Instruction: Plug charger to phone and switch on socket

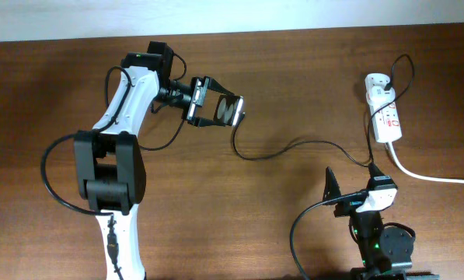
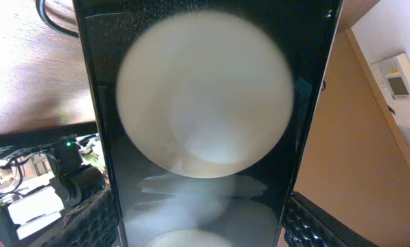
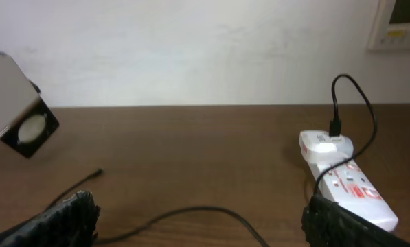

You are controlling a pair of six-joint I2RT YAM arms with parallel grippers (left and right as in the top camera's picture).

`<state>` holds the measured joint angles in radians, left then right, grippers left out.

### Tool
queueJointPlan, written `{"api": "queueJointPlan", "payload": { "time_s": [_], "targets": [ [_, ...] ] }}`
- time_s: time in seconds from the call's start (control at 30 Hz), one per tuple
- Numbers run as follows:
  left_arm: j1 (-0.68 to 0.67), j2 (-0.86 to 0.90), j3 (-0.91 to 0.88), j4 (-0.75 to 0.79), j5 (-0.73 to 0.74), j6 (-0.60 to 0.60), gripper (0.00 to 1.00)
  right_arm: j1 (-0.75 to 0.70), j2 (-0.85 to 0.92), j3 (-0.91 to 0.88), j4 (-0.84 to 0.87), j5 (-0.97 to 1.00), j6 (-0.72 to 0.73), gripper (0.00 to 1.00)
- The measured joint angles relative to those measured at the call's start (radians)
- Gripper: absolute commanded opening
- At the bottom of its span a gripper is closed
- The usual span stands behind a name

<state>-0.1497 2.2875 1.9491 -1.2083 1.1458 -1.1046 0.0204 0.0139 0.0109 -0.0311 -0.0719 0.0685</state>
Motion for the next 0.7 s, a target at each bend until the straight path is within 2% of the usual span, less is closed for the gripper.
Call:
{"api": "queueJointPlan", "payload": {
  "time_s": [0.27, 0.47, 0.6, 0.7],
  "targets": [
    [0.0, 0.0, 0.0, 0.0, 0.0, 0.0, 0.12, 0.0, 0.0, 0.0, 0.014, -0.02, 0.018, 0.99],
    [0.0, 0.0, 0.0, 0.0, 0.0, 0.0, 0.12, 0.0, 0.0, 0.014, 0.005, -0.041, 0.085, 0.99],
    [0.0, 0.0, 0.0, 0.0, 0.0, 0.0, 0.11, 0.0, 0.022, 0.13, -0.06, -0.075, 0.116, 0.99],
    [0.0, 0.0, 0.0, 0.0, 0.0, 0.0, 0.11, 0.0, 0.103, 0.22, -0.094, -0.1, 0.116, 0.99]
  ]
}}
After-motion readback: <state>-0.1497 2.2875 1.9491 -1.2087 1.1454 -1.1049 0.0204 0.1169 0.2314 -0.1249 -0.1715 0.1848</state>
